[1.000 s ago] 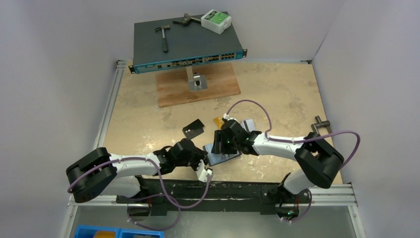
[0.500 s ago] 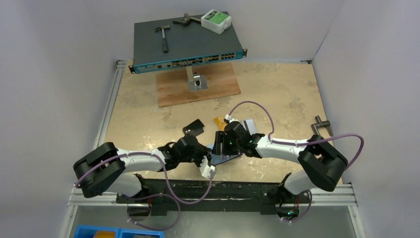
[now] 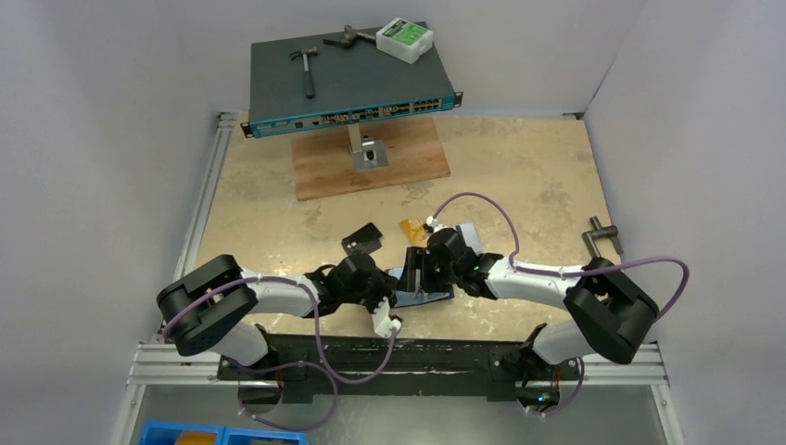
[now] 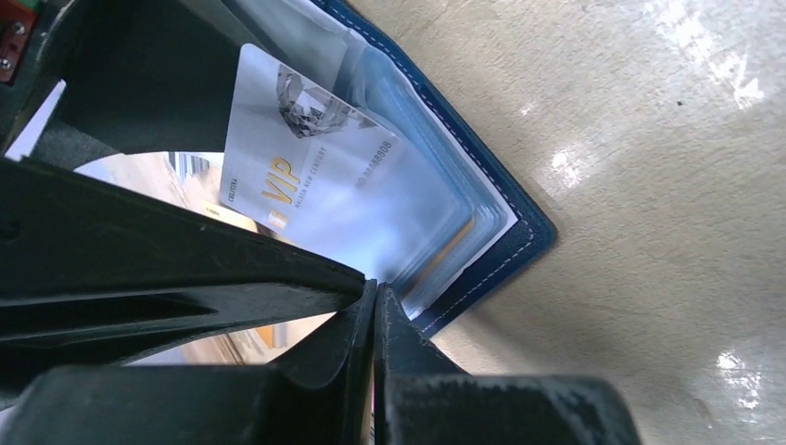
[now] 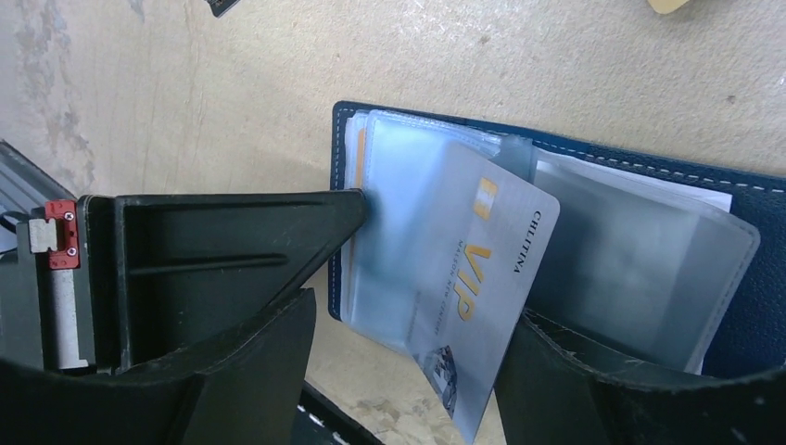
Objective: Put the credit cards into the card holder
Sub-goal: Insert the credit card into the card holder.
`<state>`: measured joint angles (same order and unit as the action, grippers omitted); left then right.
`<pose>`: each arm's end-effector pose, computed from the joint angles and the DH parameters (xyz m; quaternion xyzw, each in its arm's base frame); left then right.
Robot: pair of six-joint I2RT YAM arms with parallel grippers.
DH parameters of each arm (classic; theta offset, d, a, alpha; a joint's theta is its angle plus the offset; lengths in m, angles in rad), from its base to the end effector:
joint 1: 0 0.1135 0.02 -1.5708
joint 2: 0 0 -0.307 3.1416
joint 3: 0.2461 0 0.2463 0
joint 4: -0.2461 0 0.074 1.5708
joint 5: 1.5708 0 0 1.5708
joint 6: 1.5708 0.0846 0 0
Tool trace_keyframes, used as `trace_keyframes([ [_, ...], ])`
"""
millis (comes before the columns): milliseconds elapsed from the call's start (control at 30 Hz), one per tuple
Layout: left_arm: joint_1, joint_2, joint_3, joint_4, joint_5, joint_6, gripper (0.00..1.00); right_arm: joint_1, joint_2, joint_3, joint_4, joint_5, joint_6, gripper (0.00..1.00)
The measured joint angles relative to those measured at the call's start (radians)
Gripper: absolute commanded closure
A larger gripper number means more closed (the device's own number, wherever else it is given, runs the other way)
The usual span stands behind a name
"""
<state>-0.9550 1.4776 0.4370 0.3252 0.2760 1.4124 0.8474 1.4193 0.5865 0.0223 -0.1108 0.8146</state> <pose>0.1437 -0.2429 0.1415 0.8561 0.2874 -0.0288 0.4285 0.1834 0.2219 0.1661 -0.0357 0.9267 0.3083 0.2118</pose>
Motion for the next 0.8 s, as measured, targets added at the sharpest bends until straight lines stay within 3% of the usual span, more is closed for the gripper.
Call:
trace_keyframes([
  [333, -0.006, 0.001, -0.016, 0.002, 0.035, 0.091, 1.0, -0.046, -0.022, 0.013, -0.092, -0.011, -0.02, 0.32],
  [800, -0.009, 0.0, -0.025, -0.008, 0.039, 0.097, 1.0, -0.047, -0.022, 0.089, -0.311, 0.077, -0.08, 0.32],
])
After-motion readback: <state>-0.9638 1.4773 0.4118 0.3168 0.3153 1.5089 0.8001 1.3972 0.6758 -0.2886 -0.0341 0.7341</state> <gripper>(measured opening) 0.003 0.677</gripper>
